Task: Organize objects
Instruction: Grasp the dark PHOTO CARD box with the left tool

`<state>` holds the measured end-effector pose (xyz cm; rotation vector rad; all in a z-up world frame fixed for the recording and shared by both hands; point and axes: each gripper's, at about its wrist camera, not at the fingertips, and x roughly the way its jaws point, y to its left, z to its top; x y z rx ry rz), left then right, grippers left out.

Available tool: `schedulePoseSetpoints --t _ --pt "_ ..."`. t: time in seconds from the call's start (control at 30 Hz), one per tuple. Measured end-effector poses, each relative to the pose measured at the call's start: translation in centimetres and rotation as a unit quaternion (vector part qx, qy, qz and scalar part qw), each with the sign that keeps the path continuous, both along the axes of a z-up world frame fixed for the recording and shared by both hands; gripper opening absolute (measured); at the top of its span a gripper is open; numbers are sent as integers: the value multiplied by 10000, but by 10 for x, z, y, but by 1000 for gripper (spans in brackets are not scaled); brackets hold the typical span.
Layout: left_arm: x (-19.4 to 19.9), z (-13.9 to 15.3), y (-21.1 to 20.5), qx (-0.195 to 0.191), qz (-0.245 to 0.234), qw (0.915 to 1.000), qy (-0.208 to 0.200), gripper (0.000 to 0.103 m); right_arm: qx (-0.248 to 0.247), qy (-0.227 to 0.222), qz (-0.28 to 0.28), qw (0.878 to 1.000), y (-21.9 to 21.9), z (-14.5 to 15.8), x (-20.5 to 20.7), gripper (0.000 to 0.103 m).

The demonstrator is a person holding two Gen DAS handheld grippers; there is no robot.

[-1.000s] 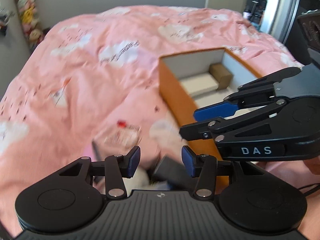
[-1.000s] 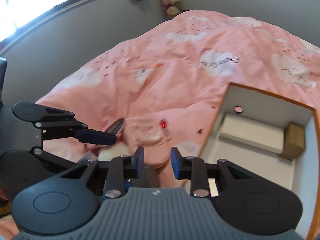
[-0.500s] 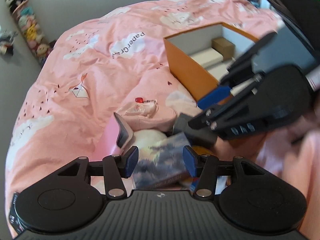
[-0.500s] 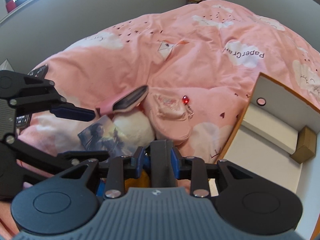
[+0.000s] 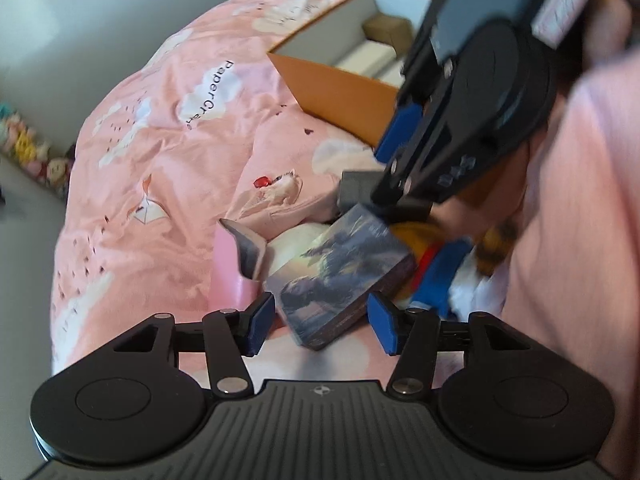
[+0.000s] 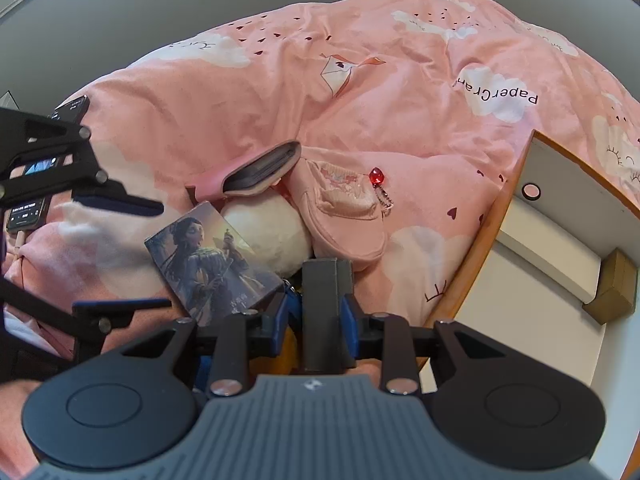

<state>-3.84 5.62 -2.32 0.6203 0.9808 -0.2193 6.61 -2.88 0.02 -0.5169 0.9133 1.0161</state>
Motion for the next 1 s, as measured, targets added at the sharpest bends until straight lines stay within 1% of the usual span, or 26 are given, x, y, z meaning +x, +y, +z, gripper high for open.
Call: schedulePoseSetpoints --t 0.13,0.2,0.3,0.37,0.43,0.5,0.6,0.67,0.73,0.83,0.97,1.0 --pt "-4 -13 -6 291 -437 9986 104 63 -51 61 31 10000 3 -3 0 32" --pt "-7 -19 -12 462 -698 9965 -2 63 -67 156 63 9998 5 -6 -1 32" --pt "-7 -24 -20 643 -953 9933 -86 64 -144 193 93 9997 7 -10 -2 32" --pt "-5 -29 -22 696 -1042 9921 -81 64 -171 223 104 9996 7 -12 -2 32" --pt "-3 -35 -22 778 -1072 9911 -103 68 -170 223 104 9996 7 -13 -2 32" --pt "-1 -41 -22 879 -1128 9896 -181 71 -162 223 106 9996 7 -13 -2 32" --pt "1 -46 -25 999 -1186 9875 -288 72 -172 200 100 9996 8 -14 -2 32" --pt "0 -46 -24 981 -1157 9879 -329 70 -204 130 101 9997 9 -13 -2 33" --pt "-1 -44 -23 916 -1118 9888 -359 60 -202 74 126 9997 9 -11 0 38" --pt "-2 -40 -23 833 -995 9902 -510 50 -280 -9 143 9995 11 -10 5 38" --pt "3 -33 -22 576 -622 9945 -612 45 -426 -55 158 9990 20 -14 15 38" --pt "5 -31 -22 513 -515 9953 -639 42 -443 -41 176 9989 22 -15 17 39"
